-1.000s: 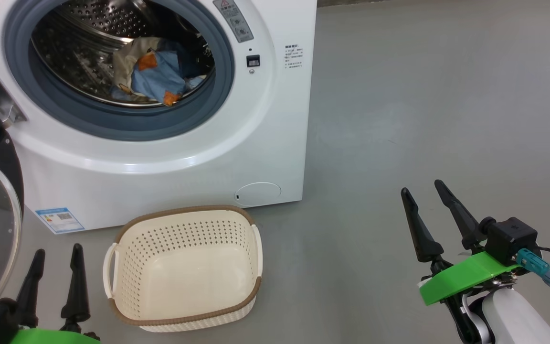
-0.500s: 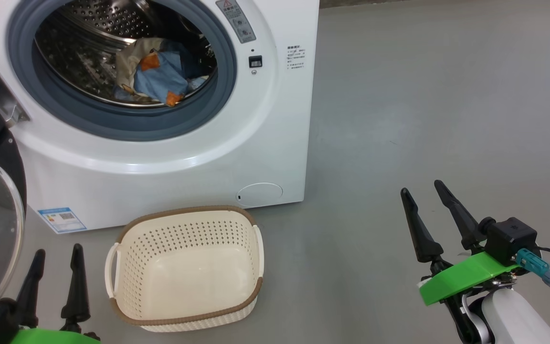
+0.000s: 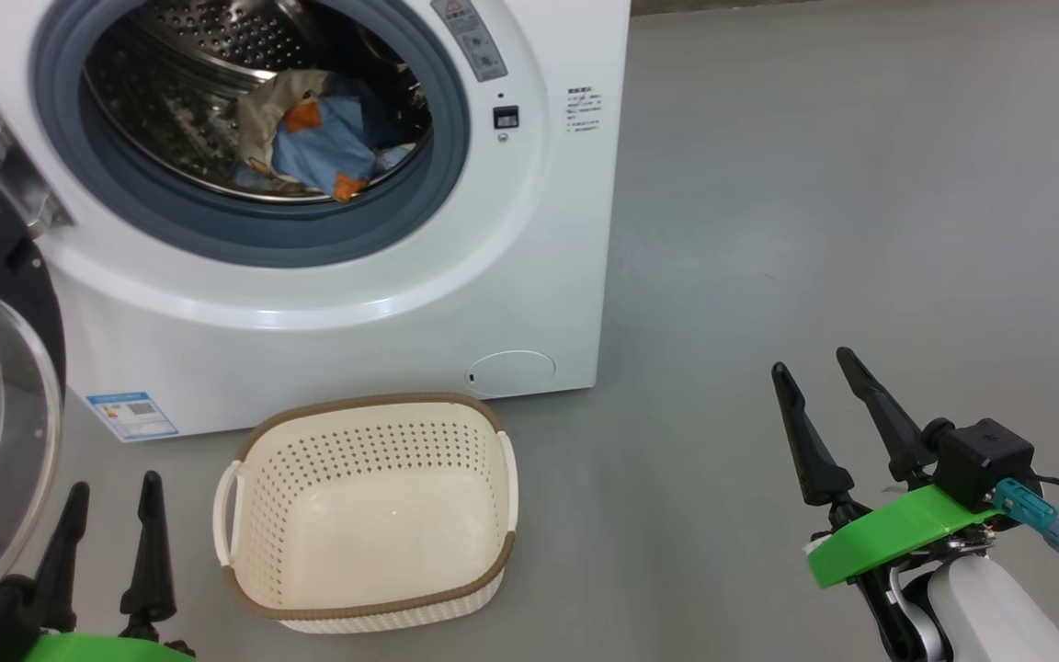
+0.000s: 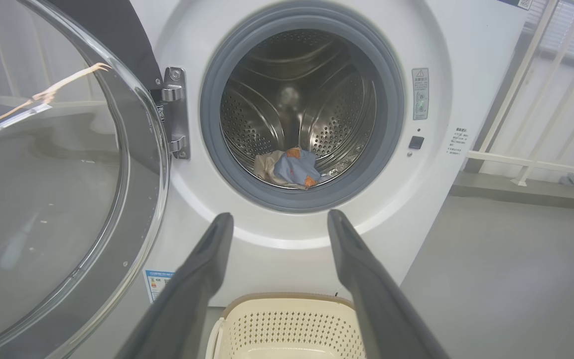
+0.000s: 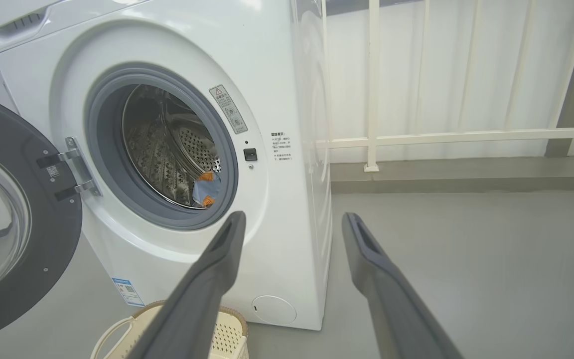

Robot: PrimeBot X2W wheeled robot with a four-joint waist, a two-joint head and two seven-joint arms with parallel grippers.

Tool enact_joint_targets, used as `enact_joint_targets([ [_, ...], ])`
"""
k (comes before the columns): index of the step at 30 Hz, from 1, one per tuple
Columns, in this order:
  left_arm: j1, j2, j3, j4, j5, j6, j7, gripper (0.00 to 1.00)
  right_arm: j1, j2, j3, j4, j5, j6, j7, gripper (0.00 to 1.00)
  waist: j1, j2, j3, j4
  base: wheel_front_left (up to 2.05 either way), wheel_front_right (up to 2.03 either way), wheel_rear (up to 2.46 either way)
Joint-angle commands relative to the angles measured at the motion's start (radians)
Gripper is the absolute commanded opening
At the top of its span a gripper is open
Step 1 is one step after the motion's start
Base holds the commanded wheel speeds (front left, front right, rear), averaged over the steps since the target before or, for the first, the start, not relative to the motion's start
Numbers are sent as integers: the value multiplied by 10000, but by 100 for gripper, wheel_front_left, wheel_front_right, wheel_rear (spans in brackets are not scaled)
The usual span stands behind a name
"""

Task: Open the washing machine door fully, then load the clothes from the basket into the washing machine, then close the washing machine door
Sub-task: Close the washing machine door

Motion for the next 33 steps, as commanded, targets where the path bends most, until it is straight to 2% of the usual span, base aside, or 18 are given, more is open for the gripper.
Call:
enact_joint_targets([
  [1,-347,157,418,-79,72,-21,-63,100,-42,-86,175,-184,72,73,-82,100,0,0,-18,146,0,0,0],
  [8,-365,36,533,35,312,78,-63,100,-36,-72,215,-143,135,73,-82,100,0,0,-119,695,0,0,0],
  [19,-379,-26,642,195,541,244,-63,100,-61,-39,339,4,245,73,-82,100,0,0,-202,1925,0,0,0],
  [22,-381,-66,666,208,649,317,-63,100,-64,-32,387,59,280,73,-82,100,0,0,-276,2468,0,0,0],
  [33,-332,-172,772,27,860,276,-63,100,-85,-87,538,184,378,73,-82,100,0,0,-359,3745,0,0,0],
])
